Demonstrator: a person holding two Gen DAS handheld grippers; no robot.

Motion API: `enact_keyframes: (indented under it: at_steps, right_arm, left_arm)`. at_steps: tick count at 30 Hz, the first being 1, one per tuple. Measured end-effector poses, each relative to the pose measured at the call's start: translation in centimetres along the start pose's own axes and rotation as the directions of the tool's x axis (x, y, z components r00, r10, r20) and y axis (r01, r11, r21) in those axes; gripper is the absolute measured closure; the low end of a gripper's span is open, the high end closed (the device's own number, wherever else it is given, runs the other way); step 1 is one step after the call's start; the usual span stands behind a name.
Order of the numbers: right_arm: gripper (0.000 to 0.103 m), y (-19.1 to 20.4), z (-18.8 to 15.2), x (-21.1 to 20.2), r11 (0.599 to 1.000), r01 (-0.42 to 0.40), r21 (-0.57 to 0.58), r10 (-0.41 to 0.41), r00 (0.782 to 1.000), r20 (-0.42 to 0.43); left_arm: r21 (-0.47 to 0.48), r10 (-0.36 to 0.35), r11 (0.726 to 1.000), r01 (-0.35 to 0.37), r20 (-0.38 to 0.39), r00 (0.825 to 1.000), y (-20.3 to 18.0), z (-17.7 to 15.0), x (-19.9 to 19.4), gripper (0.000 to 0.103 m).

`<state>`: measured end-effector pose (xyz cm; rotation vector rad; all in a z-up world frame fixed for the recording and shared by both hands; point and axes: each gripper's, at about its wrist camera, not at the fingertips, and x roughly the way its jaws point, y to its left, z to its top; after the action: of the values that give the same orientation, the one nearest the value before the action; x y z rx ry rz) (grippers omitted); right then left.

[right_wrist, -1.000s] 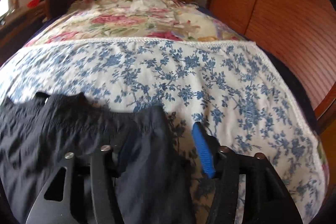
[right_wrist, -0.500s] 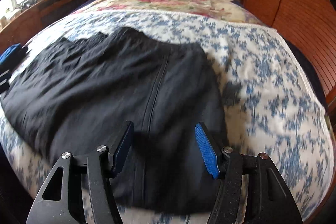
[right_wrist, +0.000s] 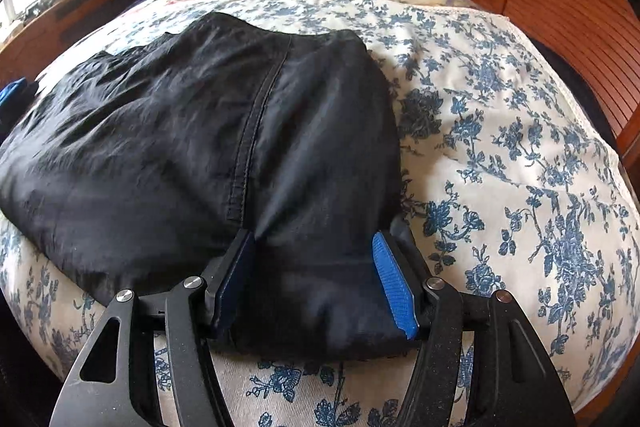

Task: Fold large clothes
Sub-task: 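Press the folded jacket flat with both open tools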

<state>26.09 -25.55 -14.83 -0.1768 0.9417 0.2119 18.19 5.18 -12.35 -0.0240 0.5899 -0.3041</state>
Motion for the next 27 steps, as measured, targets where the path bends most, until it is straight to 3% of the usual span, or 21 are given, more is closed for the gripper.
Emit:
enact_keyframes:
  at_steps: [4,10,13,22,27]
  right_arm:
    - [0.040,0.5,0.3,-1.0,0.999,0.041,-0.013,-0.040,0.999,0.009]
    - [0.040,2.4,1.4,-3.6,0.993,0.096,-0.064,-0.089,0.990,0.110]
    - [0.040,4.3,2.2,-4.3,0.993,0.069,-0.098,-0.054,0.988,0.143]
    - [0.040,12.5,3.8,-3.2,0.973,-0.133,-0.189,0.163,0.974,0.154]
    - [0.040,16.2,3.8,-1.3,0.955,-0.175,-0.242,0.210,0.969,0.130]
  left_arm:
    - [0.005,0.026,1.000,-0.026,0.006,1.000,0.2,-0.5,-0.8,0.051]
    - [-0.036,0.072,0.997,-0.073,-0.017,0.997,1.7,-1.7,-1.4,0.051]
    - [-0.070,0.095,0.993,-0.097,-0.038,0.995,2.9,-2.4,-1.5,0.051]
    - [-0.127,0.138,0.980,-0.152,-0.114,0.984,5.1,-4.5,-0.7,0.051]
    - [-0.123,0.146,0.980,-0.159,-0.109,0.983,5.0,-4.9,-0.9,0.051]
